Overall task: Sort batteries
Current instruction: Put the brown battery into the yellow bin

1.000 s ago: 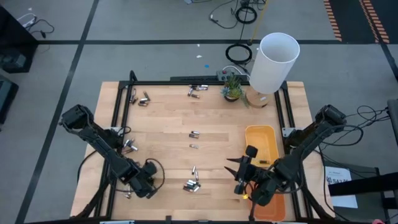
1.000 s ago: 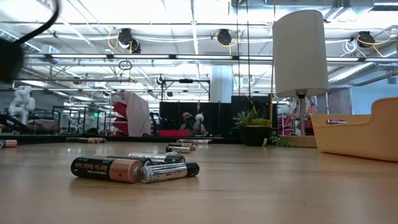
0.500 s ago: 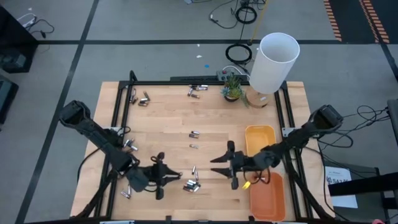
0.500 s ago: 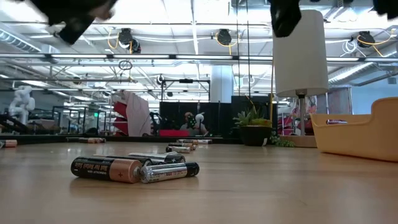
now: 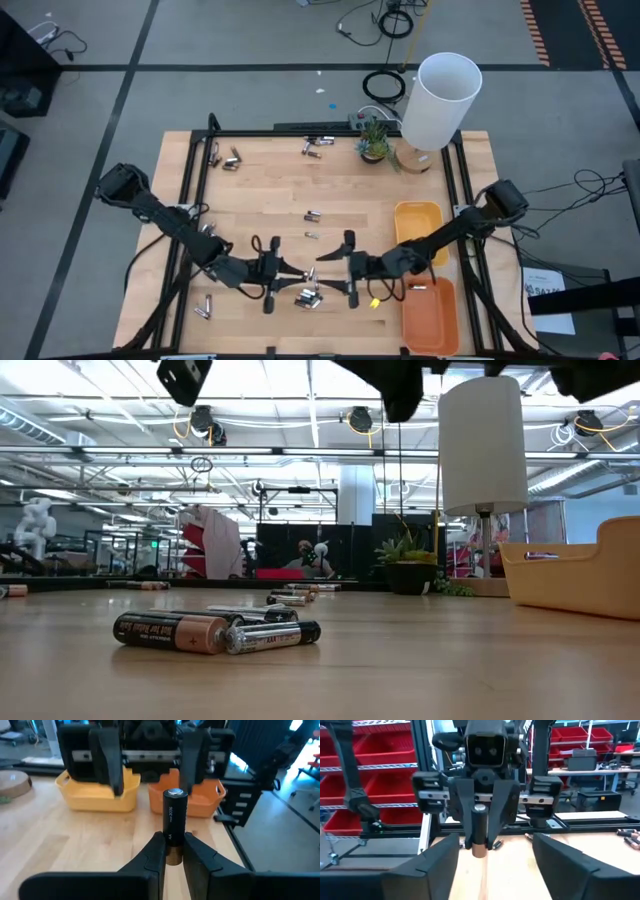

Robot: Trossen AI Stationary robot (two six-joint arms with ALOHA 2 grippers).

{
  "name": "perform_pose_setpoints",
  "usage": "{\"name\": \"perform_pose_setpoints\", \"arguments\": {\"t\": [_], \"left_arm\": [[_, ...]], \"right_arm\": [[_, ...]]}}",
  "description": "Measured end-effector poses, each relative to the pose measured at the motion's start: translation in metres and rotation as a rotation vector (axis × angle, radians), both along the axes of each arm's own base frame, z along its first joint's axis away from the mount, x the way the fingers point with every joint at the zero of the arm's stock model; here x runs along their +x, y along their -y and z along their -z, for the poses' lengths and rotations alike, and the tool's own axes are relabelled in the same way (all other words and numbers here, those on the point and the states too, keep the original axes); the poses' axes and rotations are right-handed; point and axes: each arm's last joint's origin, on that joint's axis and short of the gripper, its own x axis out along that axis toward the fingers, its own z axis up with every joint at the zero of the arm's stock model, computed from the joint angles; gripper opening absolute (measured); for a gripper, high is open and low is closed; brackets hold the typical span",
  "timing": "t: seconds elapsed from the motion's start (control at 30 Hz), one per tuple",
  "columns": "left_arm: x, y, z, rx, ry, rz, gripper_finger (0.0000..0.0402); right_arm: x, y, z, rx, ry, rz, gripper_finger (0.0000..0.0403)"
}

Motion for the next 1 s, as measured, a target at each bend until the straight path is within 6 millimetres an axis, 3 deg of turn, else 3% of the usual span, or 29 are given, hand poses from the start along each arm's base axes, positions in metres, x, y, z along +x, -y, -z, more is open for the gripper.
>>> {"name": "perform_pose_setpoints", "arguments": {"t": [0.27,0.6,0.77,1.0], "left_arm": [[0.006,-0.007,-0.003,0.002,0.026,-0.003,0.0054],[0.014,-0.018,0.001,0.007,0.014,-0.046,0.0054],[0.017,-0.022,0.0,-0.003,0.029,-0.053,0.0054],[0.018,-0.025,-0.002,-0.013,0.043,-0.054,0.0054]], "right_arm": [[0.012,0.001,-0.003,0.017,0.008,-0.041,0.0269],[0.017,0.013,-0.006,0.027,0.028,-0.016,0.0244],[0.018,0.017,-0.006,0.033,0.029,-0.019,0.021],[0.019,0.019,-0.006,0.029,0.028,-0.011,0.0125]]}}
